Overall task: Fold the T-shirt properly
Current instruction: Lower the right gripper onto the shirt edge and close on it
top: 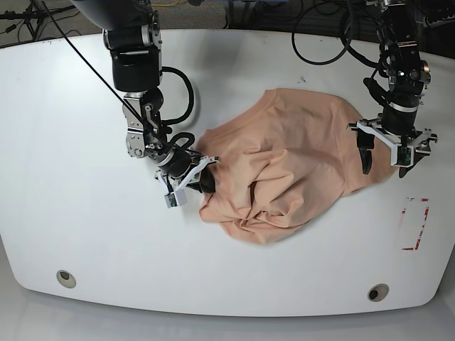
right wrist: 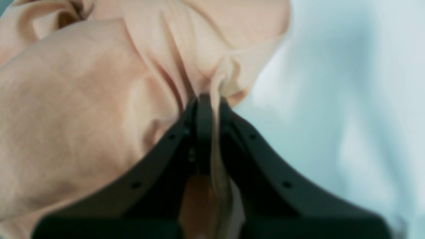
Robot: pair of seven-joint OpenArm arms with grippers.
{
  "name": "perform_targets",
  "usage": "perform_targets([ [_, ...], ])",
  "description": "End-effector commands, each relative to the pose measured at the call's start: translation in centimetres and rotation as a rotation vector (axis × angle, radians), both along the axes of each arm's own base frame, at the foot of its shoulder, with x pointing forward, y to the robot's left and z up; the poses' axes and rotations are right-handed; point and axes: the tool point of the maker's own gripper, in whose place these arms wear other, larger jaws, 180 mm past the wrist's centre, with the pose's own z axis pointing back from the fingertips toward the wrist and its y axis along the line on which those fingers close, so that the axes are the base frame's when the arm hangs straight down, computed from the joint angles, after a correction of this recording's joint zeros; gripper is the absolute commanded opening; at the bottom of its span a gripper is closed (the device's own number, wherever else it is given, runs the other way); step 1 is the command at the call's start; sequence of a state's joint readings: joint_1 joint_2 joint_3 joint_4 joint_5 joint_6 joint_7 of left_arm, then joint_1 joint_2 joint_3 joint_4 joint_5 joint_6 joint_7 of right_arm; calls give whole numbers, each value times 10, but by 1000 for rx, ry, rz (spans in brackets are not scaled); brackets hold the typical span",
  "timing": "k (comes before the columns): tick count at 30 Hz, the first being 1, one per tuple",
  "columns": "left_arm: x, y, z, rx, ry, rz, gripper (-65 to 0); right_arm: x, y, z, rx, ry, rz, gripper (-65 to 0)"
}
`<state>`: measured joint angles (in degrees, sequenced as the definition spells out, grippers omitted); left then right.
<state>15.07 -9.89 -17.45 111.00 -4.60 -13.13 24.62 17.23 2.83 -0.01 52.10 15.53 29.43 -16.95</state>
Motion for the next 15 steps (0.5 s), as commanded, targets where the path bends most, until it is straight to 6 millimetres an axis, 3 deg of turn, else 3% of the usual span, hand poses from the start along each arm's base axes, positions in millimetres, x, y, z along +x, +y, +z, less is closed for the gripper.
perform_targets([
  [1,5,3,15,11,-52,0,-212,3,-6,-3,-49,22,10,-634],
  [10,14,12,19,15,-58,22,-215,11,-9,3,-48,8,5,-636],
  [15,28,30,23,14,-58,72,-209,13,-8,10,-37,-20,0,-647],
])
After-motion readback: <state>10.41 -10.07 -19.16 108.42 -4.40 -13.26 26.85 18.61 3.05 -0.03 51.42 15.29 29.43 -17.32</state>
